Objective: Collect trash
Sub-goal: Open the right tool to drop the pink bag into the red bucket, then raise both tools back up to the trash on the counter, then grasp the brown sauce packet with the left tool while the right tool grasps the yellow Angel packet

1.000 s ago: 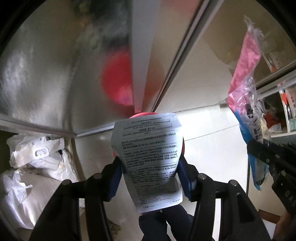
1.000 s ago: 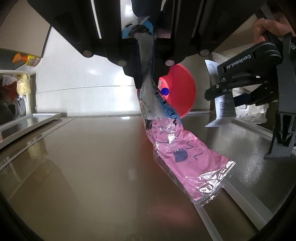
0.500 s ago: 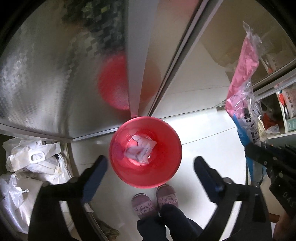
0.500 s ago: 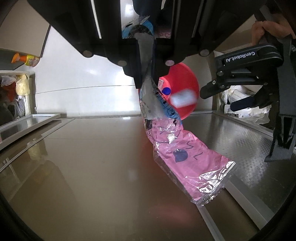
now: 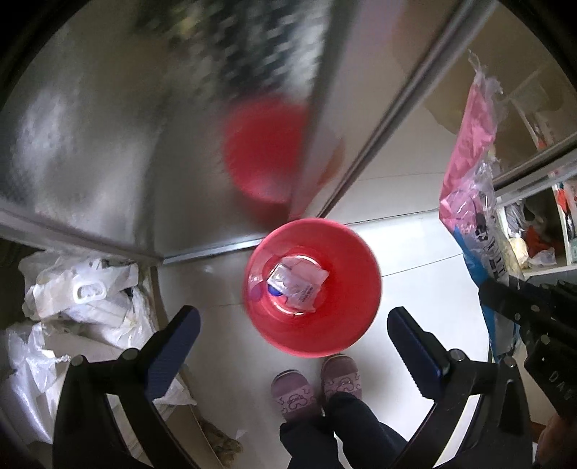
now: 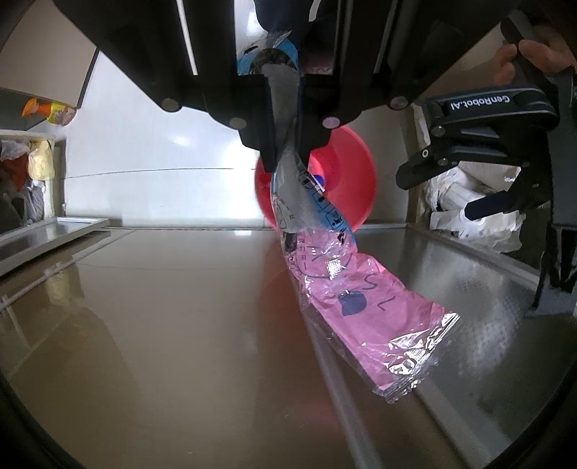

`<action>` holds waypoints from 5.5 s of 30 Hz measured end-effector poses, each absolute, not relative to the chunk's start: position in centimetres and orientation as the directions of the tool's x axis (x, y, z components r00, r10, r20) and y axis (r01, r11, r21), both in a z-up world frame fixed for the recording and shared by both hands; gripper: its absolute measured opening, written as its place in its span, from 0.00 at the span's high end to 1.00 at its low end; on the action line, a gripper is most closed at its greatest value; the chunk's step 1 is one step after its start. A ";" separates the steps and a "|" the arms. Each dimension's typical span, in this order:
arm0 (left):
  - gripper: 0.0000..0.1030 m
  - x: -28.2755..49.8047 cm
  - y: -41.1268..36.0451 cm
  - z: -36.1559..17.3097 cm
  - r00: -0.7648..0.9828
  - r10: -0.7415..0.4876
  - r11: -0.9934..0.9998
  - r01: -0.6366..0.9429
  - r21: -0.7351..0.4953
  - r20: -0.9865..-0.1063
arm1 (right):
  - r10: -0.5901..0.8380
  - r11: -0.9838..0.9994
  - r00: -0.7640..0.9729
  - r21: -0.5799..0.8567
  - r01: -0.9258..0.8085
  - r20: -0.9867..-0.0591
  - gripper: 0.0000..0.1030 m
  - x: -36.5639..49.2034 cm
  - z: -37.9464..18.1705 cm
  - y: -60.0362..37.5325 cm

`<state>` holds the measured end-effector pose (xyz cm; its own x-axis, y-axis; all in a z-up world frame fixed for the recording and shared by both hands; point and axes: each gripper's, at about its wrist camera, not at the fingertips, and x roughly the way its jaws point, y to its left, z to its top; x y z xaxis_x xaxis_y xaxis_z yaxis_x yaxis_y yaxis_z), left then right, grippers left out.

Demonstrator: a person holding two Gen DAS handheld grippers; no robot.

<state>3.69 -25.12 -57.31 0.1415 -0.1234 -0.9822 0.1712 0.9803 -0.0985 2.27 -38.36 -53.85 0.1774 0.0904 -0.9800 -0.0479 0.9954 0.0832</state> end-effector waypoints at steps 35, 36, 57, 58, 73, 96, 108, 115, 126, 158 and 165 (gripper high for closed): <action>0.00 -0.7 -19.1 -41.3 0.200 0.000 1.000 -0.010 -0.002 -0.980 | 0.081 0.986 0.226 0.045 -0.160 -0.971 0.18 1.0 -43.0 -33.3; 0.00 -0.8 -19.0 -39.1 0.218 0.009 1.000 -0.016 0.005 -0.976 | 0.092 0.984 0.233 0.052 -0.170 -0.968 0.18 1.0 -41.6 -33.2; 0.00 -3.0 -17.4 -11.3 0.434 0.103 0.988 -0.148 0.042 -0.895 | 0.172 0.959 0.471 0.037 -0.282 -0.865 0.00 0.6 -14.0 -32.7; 0.00 -3.0 -17.2 -11.0 0.438 0.110 0.987 -0.154 0.045 -0.892 | 0.181 0.956 0.473 0.041 -0.292 -0.862 0.00 0.8 -13.5 -32.4; 0.00 1.8 -13.6 -9.4 0.448 0.106 0.978 -0.208 0.011 -0.888 | 0.241 0.926 0.500 0.043 -0.376 -0.832 0.00 5.0 -9.9 -29.2; 0.00 21.2 -6.3 -19.4 0.241 -0.116 0.993 0.052 -0.107 -0.963 | 0.031 0.978 0.367 -0.047 -0.202 -0.930 0.00 20.8 -16.2 -21.7; 0.00 24.6 -5.7 -23.4 0.182 -0.154 0.987 0.081 -0.142 -0.971 | -0.040 0.983 0.284 -0.088 -0.160 -0.958 0.00 24.4 -19.6 -20.7; 0.07 24.9 -6.1 -23.7 0.184 -0.130 0.989 0.092 -0.115 -0.974 | -0.047 0.986 0.277 -0.090 -0.143 -0.960 0.00 25.5 -20.5 -20.9; 0.81 25.0 -4.0 -22.4 0.196 -0.112 0.994 0.031 -0.108 -0.974 | -0.020 0.985 0.295 -0.069 -0.159 -0.955 0.00 25.9 -20.1 -20.0; 0.88 25.4 5.7 -21.2 0.241 -0.060 0.978 -0.181 -0.106 -0.969 | 0.066 0.828 0.161 -0.036 -0.559 -0.985 0.00 31.1 -23.9 -9.1; 0.88 24.8 6.8 -21.6 0.222 -0.053 0.977 -0.191 -0.097 -0.974 | 0.053 0.718 0.103 -0.034 -0.695 -0.993 0.00 30.9 -25.2 -7.5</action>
